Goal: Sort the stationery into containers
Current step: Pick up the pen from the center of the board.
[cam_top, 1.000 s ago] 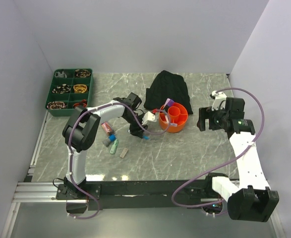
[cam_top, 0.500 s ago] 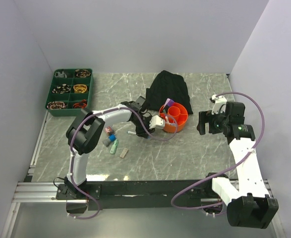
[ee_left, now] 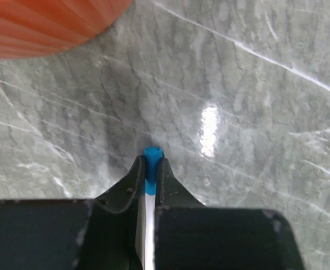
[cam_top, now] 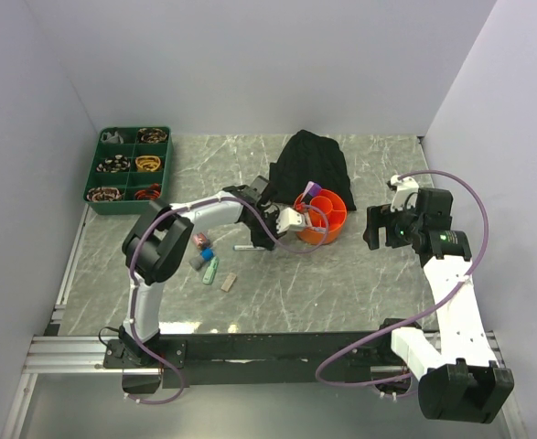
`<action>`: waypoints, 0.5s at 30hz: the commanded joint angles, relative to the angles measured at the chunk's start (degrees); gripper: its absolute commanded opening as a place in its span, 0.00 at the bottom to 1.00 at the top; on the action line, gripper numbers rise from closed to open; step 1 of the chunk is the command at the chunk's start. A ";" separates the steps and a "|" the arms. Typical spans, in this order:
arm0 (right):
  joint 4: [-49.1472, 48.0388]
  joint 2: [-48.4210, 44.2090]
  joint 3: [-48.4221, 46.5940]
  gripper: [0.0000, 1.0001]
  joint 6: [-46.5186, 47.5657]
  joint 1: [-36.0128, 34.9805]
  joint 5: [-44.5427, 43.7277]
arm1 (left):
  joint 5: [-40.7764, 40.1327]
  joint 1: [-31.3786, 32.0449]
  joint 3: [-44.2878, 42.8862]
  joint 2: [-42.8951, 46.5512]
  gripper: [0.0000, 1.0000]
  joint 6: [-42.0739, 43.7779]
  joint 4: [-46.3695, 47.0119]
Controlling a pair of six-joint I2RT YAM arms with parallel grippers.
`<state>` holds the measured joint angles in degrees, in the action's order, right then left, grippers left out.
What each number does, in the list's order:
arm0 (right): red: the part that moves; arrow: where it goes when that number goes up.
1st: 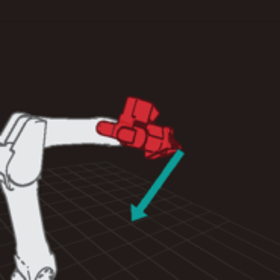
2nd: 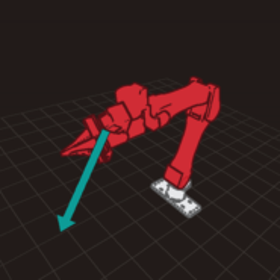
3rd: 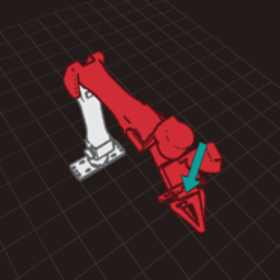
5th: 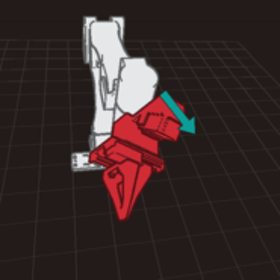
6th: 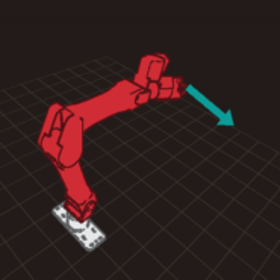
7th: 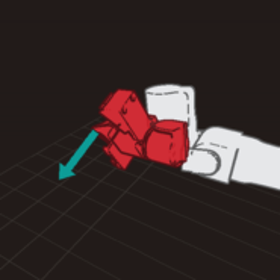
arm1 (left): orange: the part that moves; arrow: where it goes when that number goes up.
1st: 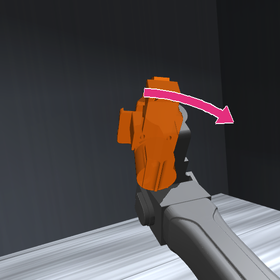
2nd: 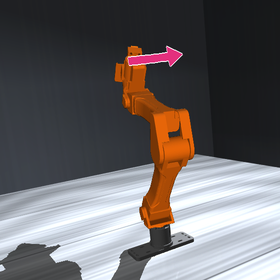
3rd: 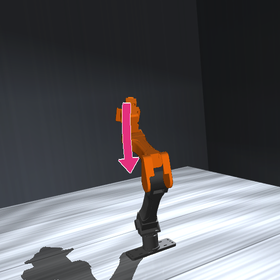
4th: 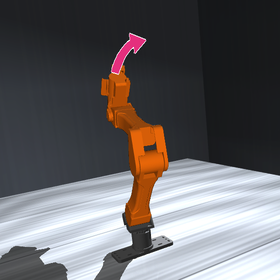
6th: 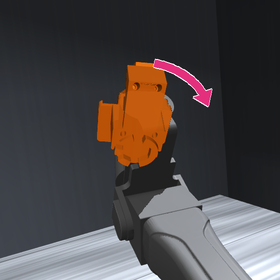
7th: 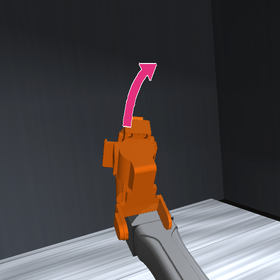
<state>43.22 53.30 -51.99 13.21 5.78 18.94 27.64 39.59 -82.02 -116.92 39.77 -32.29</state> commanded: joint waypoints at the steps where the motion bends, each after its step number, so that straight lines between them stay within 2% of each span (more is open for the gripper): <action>1: 0.19 0.31 -2.33 0.97 1.46 0.28 -0.31 | 3.90 -1.53 2.48 5.20 0.03 -0.83 -6.46; 5: 0.02 1.11 -3.03 0.97 1.55 0.28 -0.66 | 11.10 -2.85 -4.87 12.50 0.01 -0.39 -9.62; 8: -0.68 1.37 -2.77 0.97 0.68 0.28 -0.66 | 20.41 -3.03 -11.12 16.19 0.01 0.40 -9.55; 9: -0.86 1.46 -2.68 0.97 0.33 0.28 -0.66 | 25.92 -3.12 -11.84 17.42 0.01 -0.12 -6.15; 11: -1.56 1.72 -2.51 0.97 -0.55 0.28 -0.83 | 31.14 -3.47 -11.42 18.22 0.01 -2.84 0.53; 12: -1.65 1.63 -2.51 0.97 -0.73 0.28 -0.83 | 36.38 -3.47 -10.97 18.05 0.01 -7.47 4.22; 13: -2.08 1.81 -2.51 0.97 -0.99 0.28 -0.83 | 38.61 -3.47 -10.36 17.61 0.01 -10.30 13.57; 15: -2.53 1.90 -2.50 0.97 -1.43 0.28 -1.27 | 41.96 -3.38 -8.87 15.08 0.01 -21.44 23.97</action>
<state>43.16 54.89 -52.56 13.08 5.78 18.55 54.50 36.05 -92.23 -99.15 33.95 -28.77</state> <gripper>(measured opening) 0.970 0.085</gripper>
